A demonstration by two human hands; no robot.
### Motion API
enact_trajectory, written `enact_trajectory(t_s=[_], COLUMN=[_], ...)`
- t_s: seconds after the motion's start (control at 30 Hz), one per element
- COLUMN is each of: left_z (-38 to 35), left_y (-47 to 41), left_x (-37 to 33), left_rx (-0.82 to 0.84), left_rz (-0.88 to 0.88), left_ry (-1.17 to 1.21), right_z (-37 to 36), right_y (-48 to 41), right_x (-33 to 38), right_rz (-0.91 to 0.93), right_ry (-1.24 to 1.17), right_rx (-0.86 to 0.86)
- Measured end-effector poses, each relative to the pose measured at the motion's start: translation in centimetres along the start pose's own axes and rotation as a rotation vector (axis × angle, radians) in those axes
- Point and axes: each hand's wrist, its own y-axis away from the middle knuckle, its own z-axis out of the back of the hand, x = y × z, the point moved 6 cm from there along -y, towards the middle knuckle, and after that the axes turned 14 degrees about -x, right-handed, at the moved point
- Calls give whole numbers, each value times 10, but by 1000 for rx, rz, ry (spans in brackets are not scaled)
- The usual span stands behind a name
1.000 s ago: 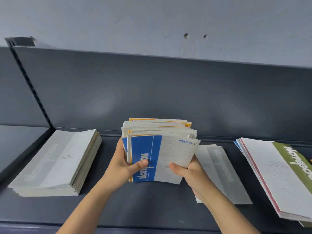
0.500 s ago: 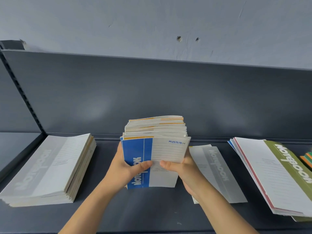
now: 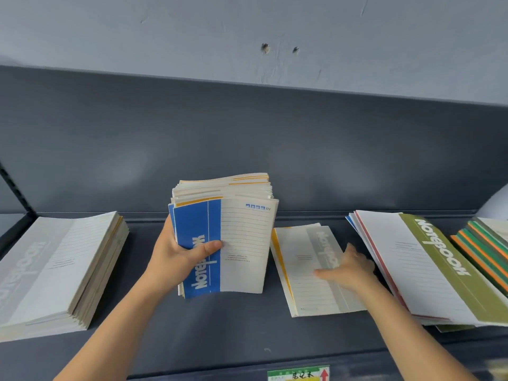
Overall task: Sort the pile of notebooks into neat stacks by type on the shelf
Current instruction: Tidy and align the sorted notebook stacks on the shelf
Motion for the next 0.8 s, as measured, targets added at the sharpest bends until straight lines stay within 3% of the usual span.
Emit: enact_trajectory(t_s=[0.27,0.4,0.67,0.8], left_z=[-1,-1,-2,-1], left_y=[-1,-1,0,1], left_x=[1,-1,-2,-2], left_rx=[-13,-11,-21,-25], left_rz=[8,12,35,43], left_ry=[-5,-1,12,19], right_z=[-26,-9,33,57], right_y=[-11,11,45,61], right_x=[1,11,4,1], right_rz=[-87,-156,-76,-43], right_ry=[-227,-320,-1110,-1459], right_rx=[121,76,-86,-7])
